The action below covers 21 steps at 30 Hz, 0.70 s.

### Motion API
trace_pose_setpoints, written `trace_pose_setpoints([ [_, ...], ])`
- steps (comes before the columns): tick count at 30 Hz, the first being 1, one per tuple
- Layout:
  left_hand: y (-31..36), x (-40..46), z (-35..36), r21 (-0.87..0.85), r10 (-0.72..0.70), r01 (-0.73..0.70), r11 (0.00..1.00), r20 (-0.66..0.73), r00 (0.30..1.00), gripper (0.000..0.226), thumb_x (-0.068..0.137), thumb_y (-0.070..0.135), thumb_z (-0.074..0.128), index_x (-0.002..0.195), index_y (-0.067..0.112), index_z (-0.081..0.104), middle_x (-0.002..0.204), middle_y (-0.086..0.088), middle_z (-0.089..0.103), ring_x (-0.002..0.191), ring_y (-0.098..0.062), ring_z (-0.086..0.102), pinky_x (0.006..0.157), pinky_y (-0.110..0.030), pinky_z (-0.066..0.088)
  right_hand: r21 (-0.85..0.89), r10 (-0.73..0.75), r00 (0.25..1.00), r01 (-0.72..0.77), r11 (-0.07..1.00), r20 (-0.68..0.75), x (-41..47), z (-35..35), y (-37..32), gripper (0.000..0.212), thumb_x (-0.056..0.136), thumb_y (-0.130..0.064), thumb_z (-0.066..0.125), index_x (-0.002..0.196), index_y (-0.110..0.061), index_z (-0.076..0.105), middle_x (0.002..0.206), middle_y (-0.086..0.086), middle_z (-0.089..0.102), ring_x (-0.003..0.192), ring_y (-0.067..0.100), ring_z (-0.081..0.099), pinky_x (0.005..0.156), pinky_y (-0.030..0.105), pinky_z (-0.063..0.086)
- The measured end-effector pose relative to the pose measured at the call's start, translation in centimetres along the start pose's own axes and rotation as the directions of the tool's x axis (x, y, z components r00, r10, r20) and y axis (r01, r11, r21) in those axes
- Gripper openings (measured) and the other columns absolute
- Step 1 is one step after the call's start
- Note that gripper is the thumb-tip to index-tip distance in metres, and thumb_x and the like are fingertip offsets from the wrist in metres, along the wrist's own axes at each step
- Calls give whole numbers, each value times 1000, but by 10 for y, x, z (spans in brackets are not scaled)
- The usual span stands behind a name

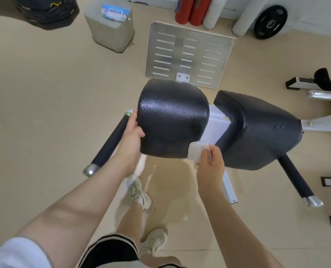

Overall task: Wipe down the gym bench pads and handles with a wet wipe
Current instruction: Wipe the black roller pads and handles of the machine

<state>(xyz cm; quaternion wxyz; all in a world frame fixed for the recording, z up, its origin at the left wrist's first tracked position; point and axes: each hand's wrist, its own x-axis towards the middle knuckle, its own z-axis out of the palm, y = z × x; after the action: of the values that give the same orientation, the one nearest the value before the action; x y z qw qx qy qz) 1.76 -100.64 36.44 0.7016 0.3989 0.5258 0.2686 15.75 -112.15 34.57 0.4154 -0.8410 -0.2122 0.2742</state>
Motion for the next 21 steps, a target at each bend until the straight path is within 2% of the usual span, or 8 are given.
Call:
trace_pose_setpoints([
  [2,-10,1,-5,-4,33,-33,999,3,999,77,76,-10,21,139,31,37,122,21,54,110,7,48,94,-23,37,23,5,1000,-4,1000,-29,-9,-5,13,25,91,-9,38,74,-23,49,75,-1,51,69,13,47,63,25,41],
  [5,-27,-2,-17,61,83,-83,995,15,996,72,79,-4,24,136,37,41,138,21,44,132,-7,34,109,-40,24,42,-67,998,66,997,13,-24,-11,29,19,91,-9,39,88,-8,58,79,4,52,73,13,50,61,21,41],
  [8,-39,-15,-8,105,118,-120,987,24,993,72,87,-10,29,142,37,28,127,32,39,124,-2,36,97,-26,28,43,-242,969,244,969,-48,-27,-17,43,23,90,-15,44,97,-12,65,88,1,51,79,5,47,72,8,38],
  [10,-54,-19,-7,139,203,-211,968,65,977,75,90,-13,29,147,33,13,132,29,29,131,-2,32,101,-20,28,22,-335,935,340,940,-115,-17,-13,44,19,88,-15,45,87,-14,64,87,6,52,78,2,43,73,7,35],
  [12,-72,-14,-9,193,317,-323,926,62,946,71,92,-10,29,147,30,8,138,27,23,136,0,28,107,-14,24,-40,-454,854,460,887,-253,-1,-3,41,20,88,-8,49,93,-4,68,86,10,53,75,-1,40,74,-1,30],
  [14,-86,-3,-15,191,411,-413,891,50,910,62,95,-5,28,146,28,17,133,30,32,119,21,35,95,2,28,-91,-547,745,559,824,-381,14,15,39,22,86,1,51,101,1,68,87,7,49,73,2,40,73,-2,29],
  [16,-100,7,-18,130,482,-480,867,16,876,54,97,0,28,143,29,29,126,36,39,105,31,38,84,6,31,-124,-634,629,659,742,-449,28,35,40,22,84,2,52,100,1,68,84,9,51,73,8,44,73,0,30],
  [21,-131,40,-32,40,601,-601,798,29,799,49,97,14,29,140,37,36,140,26,41,129,6,36,110,-29,31,-182,-777,446,805,565,-445,55,66,43,24,87,-6,52,103,-7,69,88,2,50,79,22,54,75,12,38],
])
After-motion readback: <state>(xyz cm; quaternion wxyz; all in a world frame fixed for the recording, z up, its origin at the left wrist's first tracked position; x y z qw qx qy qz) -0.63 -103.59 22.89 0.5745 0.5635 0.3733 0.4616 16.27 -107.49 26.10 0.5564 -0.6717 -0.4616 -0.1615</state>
